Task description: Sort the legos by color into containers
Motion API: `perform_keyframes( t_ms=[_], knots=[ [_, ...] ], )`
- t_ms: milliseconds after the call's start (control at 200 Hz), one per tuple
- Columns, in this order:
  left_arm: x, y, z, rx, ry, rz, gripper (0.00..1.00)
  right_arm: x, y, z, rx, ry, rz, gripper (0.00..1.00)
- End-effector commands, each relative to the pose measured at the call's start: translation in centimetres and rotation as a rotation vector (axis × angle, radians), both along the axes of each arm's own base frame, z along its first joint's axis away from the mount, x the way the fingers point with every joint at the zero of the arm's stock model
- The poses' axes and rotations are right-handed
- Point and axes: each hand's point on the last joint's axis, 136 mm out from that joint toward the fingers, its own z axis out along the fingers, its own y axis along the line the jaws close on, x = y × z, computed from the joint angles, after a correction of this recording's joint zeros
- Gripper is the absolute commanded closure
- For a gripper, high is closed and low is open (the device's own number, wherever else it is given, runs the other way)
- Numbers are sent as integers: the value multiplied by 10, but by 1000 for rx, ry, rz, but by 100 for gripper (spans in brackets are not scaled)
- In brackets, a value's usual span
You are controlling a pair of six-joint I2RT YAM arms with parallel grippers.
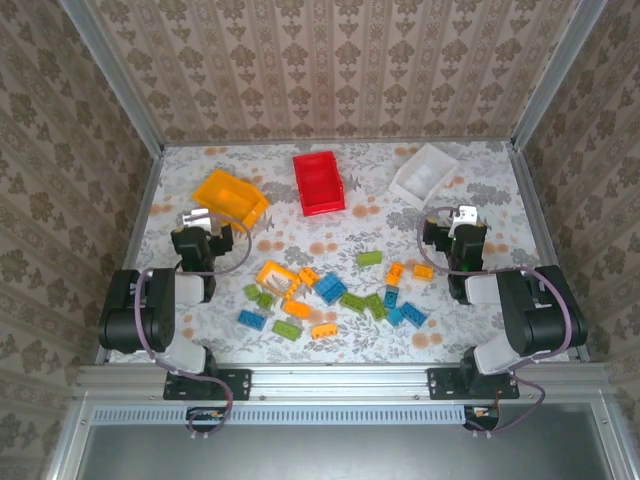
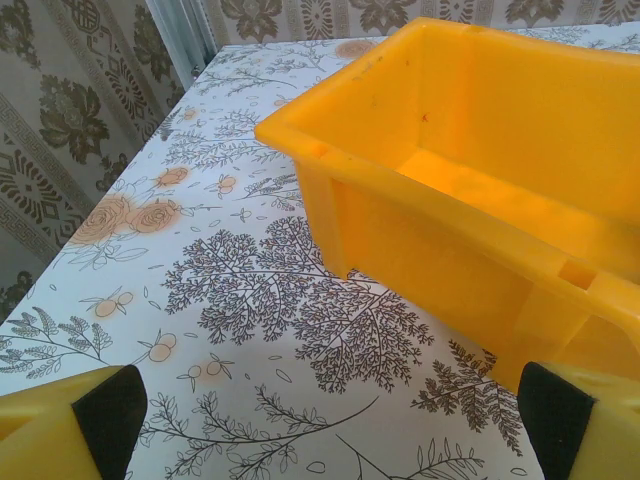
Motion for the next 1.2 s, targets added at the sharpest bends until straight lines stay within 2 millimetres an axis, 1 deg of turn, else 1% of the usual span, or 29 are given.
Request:
perform_keyframes(
  t_ms=[0, 795, 845, 865, 885, 920, 930, 940, 945, 995, 1040, 1080, 1105, 1125, 1130, 1140, 1150, 1160, 1165, 1190, 1195],
  knots=[
    [4, -2, 9, 14, -34, -5, 0, 6, -1, 7, -17, -18, -10, 0],
    [4, -2, 9, 15, -33, -4, 0, 6, -1, 7, -17, -18, -10, 0],
    [3, -2, 10, 17, -37, -4, 0, 5, -2, 11, -19, -31, -18, 0],
    [3, -1, 14, 28, -54, -3, 0, 4, -3, 14, -18, -34, -20, 0],
    [2, -3, 18, 42, -62, -5, 0, 2, -2, 18, -17, -35, -14, 0],
    [-2, -7, 29, 81, -59, 1, 0, 0, -3, 31, -32, -49, -27, 0],
    [-4, -9, 34, 95, -56, 0, 0, -2, -3, 31, -36, -35, -32, 0],
    [-5, -10, 38, 108, -53, 0, 0, -3, -3, 41, -39, -50, -37, 0],
    [-5, -13, 38, 116, -45, -4, 0, -4, -3, 42, -41, -47, -39, 0],
    [-9, -26, 69, 148, -48, -19, 0, -8, -3, 69, -45, -68, -52, 0],
    [-11, -36, 99, 136, -78, -21, 0, -14, -2, 106, -23, -132, -56, 0],
    [-14, -44, 119, 131, -92, -18, 0, -21, -1, 141, 13, -185, -58, 0],
    [-17, -45, 137, 117, -116, 11, 0, -25, -1, 163, 44, -215, -66, 0],
    [-20, -44, 143, 92, -111, 51, 0, -27, -3, 176, 80, -229, -83, 0],
    [-20, -44, 149, 79, -121, 64, 0, -28, -4, 178, 93, -227, -90, 0],
    [-21, -46, 151, 52, -110, 71, 0, -30, -5, 185, 117, -234, -105, 0],
    [-23, -43, 154, 25, -99, 103, 0, -31, -7, 189, 146, -234, -121, 0],
    [-26, -39, 150, -3, -71, 135, 0, -33, -9, 194, 172, -234, -140, 0],
    [-27, -37, 152, -23, -64, 152, 0, -33, -10, 196, 185, -231, -149, 0],
    [-35, -29, 152, -127, -10, 238, 0, -37, -14, 198, 259, -205, -196, 0],
    [-38, -28, 148, -142, 12, 256, 0, -38, -15, 197, 273, -195, -207, 0]
  ],
)
